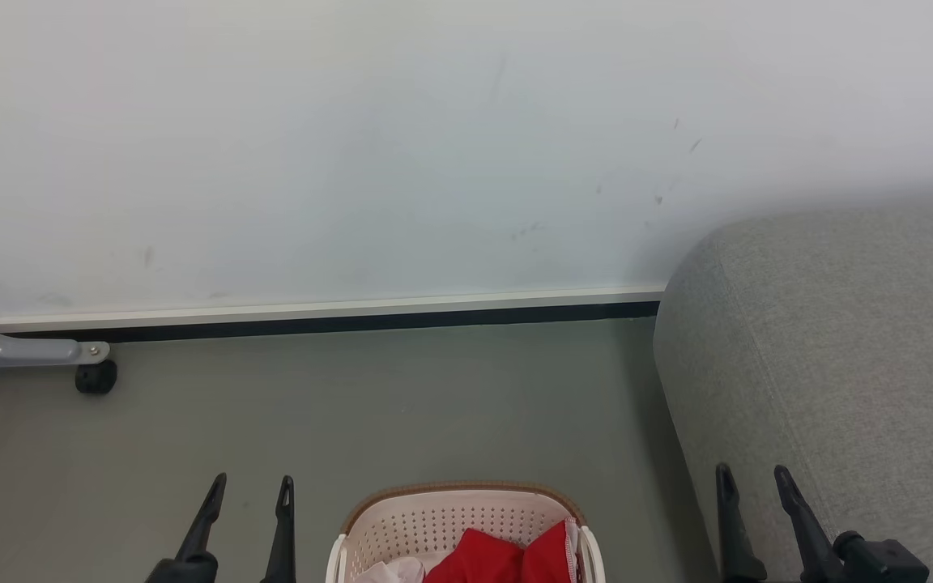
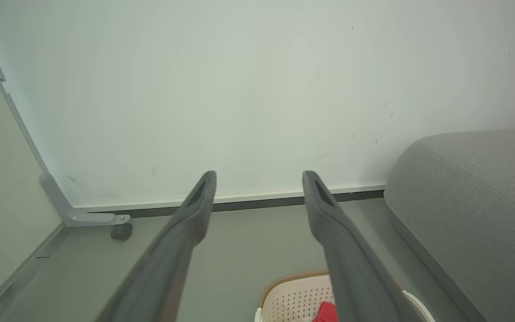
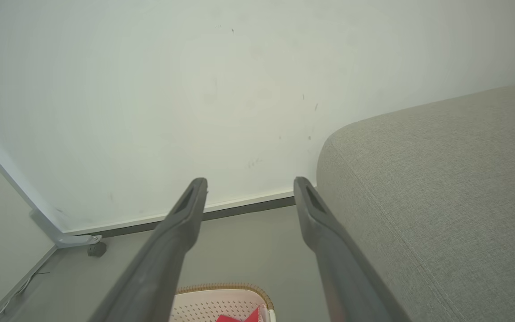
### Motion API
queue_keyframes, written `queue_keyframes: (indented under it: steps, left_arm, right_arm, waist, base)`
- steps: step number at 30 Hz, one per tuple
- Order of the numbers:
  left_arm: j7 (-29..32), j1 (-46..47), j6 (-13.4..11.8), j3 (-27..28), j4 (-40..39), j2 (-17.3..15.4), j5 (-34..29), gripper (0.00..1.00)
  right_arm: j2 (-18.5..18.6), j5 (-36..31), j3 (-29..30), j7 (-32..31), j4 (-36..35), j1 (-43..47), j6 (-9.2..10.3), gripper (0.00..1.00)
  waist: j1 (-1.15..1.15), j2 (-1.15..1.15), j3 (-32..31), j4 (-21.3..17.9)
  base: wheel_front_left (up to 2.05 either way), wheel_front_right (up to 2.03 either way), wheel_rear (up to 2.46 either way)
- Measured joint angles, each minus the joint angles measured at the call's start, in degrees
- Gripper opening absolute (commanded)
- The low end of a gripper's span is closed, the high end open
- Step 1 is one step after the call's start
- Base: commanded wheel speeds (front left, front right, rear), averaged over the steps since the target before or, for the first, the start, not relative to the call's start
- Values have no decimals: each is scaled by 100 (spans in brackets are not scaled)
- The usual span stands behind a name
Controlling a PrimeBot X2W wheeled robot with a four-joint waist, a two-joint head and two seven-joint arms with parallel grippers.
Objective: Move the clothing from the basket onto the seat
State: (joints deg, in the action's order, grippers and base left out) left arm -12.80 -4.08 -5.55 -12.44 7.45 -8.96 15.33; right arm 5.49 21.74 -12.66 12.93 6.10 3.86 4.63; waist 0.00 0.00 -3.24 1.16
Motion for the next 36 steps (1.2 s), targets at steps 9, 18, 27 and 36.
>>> queue_keyframes:
  steps: [9,18,27,36]
  left_arm:
    - [-149,-98,-49,-75,-18,-14,-545,100]
    - [-149,-110,-43,-11,41,-4,-508,100]
    - [-149,-110,5,41,91,15,-499,100]
    - [-149,-110,56,60,112,25,-500,100]
  right_arm:
    - [14,-527,-120,136,-65,35,91,100]
    - [13,-533,-96,136,-42,41,91,100]
    - [9,-576,-68,136,-18,41,82,100]
    - [-1,-615,-42,136,-10,41,57,100]
  waist:
    - [0,0,-8,3]
    - [0,0,7,-6]
    - [0,0,22,-13]
    - [0,0,38,-18]
  base:
    - [0,0,0]
    - [0,0,0]
    - [0,0,0]
    - [0,0,0]
